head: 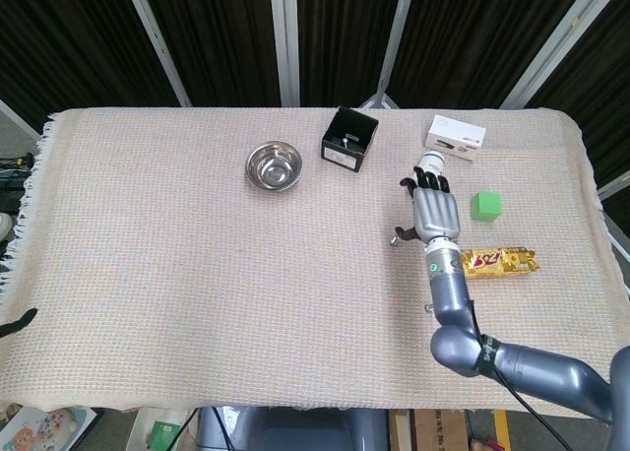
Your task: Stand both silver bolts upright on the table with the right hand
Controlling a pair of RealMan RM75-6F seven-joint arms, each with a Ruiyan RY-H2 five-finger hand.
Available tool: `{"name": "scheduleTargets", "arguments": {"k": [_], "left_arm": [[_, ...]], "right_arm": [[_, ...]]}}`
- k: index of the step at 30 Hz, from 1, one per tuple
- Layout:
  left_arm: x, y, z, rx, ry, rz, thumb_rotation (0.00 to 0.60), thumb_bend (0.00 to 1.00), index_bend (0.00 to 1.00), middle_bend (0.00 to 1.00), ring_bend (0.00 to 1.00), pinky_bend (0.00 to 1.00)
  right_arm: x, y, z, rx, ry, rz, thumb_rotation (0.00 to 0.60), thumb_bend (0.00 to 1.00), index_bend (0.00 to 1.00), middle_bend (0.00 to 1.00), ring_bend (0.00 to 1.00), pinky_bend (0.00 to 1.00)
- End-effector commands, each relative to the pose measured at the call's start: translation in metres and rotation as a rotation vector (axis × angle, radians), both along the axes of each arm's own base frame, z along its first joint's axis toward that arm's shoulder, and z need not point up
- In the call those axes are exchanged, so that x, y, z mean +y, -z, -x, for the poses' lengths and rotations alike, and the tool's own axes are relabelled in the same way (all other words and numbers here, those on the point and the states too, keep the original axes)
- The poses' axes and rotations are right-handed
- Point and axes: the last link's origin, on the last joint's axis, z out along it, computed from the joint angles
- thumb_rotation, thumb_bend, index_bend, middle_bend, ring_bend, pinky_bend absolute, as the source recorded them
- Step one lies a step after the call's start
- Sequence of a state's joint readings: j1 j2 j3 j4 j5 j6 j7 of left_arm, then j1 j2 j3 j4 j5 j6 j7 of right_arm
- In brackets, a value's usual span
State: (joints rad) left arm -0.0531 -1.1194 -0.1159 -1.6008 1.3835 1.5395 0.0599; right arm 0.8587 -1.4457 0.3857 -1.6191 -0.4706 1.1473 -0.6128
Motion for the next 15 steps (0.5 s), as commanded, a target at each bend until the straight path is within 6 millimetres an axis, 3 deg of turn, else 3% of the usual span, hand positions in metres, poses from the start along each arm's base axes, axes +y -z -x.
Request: {"name": "scheduleTargets", "arguments": {"k": [1,6,15], "left_arm": [[-0.001,0.0,-0.001,-0.006,0.004,0.001,0.6,0.01,0.11,0.02,0.0,0.0],[-0.004,-0.001,-0.003,-0.007,0.012,-0.001,0.6,0.01,0.11,0.02,0.0,0.0],[-0.008,-0.005,-0.003,-0.012,0.017,-0.015,0.6,0.01,0.11,0.02,0.0,0.0]], "right_arm": [[0.049,-0.054,0.033,-0.078,-0.11,0.09,0.6,0.23,0.22,0.04,0.0,0.0],[0.102,-0.069,0.068,-0.071,-0.167,0.097,0.6,0.23,0.22,0.04,0.0,0.0],[0.165,-0.075,0.109,-0.029,-0.224,0.111,0.6,0.23,0.22,0.04,0.0,0.0]]}}
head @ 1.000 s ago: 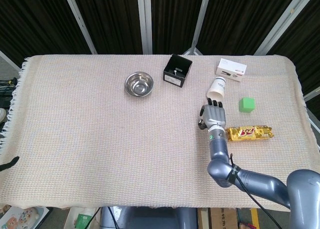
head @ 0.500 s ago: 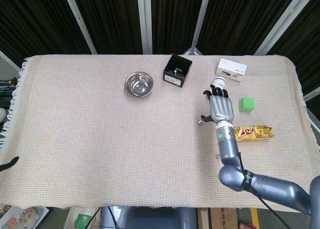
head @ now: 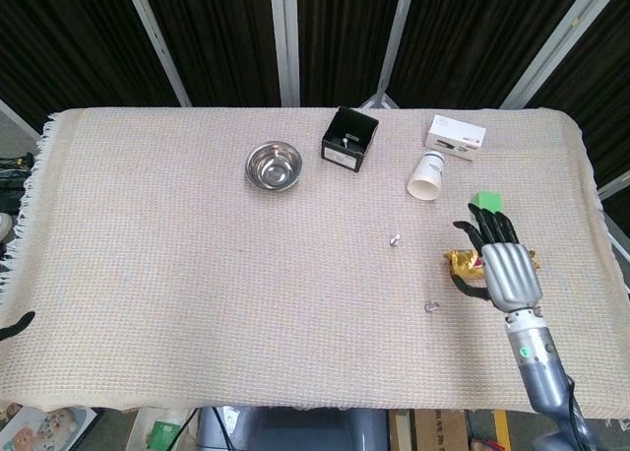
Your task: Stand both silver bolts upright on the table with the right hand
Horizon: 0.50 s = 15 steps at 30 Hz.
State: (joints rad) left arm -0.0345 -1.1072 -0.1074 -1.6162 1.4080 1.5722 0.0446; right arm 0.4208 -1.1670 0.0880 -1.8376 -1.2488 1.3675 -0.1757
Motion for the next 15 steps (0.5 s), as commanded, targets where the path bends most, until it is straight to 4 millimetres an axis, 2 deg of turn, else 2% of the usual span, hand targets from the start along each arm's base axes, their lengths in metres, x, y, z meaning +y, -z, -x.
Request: {"name": "scheduleTargets", "arguments": {"k": [1,5,7,15], "left_arm": [[-0.001,-0.001,0.0,-0.002,0.001,-0.003,0.6,0.01,0.11,0.02,0.0,0.0],[-0.001,-0.001,0.0,-0.002,0.0,-0.001,0.6,0.01,0.11,0.02,0.0,0.0],[-0.002,0.0,0.001,0.001,-0.009,0.012,0.6,0.01,0.11,0.02,0.0,0.0],[-0.005,-0.001,-0.001,-0.008,-0.015,0.033,0.6,0.01,0.1,0.02,0.0,0.0]], "right_arm": [[0.05,-0.006,0.033,0.013,0.0,0.041,0.6,0.23,0.22,0.04,0.0,0.0],[0.068,-0.001,0.046,0.047,0.005,0.047,0.6,0.23,0.22,0.04,0.0,0.0],[0.08,0.001,0.059,0.11,0.057,0.067,0.6,0.23,0.22,0.04,0.0,0.0],[0.082,0.001,0.064,0.101,0.073,0.16,0.6,0.23,0.22,0.04,0.0,0.0]]}}
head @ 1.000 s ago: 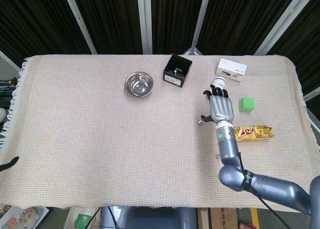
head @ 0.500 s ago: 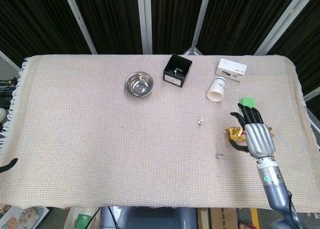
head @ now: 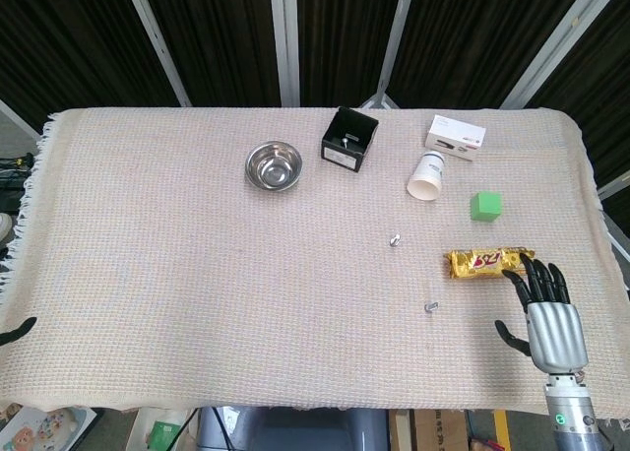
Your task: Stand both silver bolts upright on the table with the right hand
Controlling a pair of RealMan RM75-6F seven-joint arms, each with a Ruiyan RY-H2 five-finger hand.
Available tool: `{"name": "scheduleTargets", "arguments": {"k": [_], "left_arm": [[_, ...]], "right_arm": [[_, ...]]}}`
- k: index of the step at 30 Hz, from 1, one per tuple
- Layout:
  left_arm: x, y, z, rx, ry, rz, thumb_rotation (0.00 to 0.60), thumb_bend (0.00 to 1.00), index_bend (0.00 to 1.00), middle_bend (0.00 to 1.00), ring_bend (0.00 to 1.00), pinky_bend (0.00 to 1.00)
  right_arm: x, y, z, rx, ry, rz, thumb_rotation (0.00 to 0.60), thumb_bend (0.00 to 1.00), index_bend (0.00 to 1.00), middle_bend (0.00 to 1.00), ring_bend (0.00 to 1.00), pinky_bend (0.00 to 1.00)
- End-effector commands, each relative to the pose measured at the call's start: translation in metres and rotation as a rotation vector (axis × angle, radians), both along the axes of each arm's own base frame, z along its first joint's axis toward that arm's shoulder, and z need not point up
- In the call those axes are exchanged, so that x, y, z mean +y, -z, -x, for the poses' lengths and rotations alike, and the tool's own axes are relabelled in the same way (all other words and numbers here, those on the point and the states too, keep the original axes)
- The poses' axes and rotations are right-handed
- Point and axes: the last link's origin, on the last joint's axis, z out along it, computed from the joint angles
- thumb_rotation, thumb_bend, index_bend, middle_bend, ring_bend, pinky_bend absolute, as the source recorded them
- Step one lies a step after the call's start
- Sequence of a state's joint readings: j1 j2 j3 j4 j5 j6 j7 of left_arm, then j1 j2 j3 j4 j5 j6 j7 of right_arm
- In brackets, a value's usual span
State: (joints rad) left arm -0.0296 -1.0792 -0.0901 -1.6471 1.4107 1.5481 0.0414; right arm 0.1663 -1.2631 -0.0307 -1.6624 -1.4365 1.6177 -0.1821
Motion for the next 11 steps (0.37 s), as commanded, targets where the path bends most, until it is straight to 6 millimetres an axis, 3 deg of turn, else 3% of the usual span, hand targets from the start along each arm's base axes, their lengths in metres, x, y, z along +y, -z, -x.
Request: {"name": "scheduleTargets", "arguments": {"k": [1,11], "left_arm": [[-0.0004,-0.0009,-0.0004,0.0,0.002,-0.008,0.6,0.01,0.09,0.02,0.0,0.0],[0.0,0.0033,-0.0016,0.003,0.017,0.025,0.6,0.01,0.09,0.02,0.0,0.0]], "right_arm": [[0.0012,-0.0017,0.0008,-0.007,-0.005,0.026,0.6,0.23,0.21,0.04,0.0,0.0],[0.0033,-0.0058,0.0067,0.016,0.019,-0.038,0.6,0.22,0.18,0.04,0.0,0.0]]}}
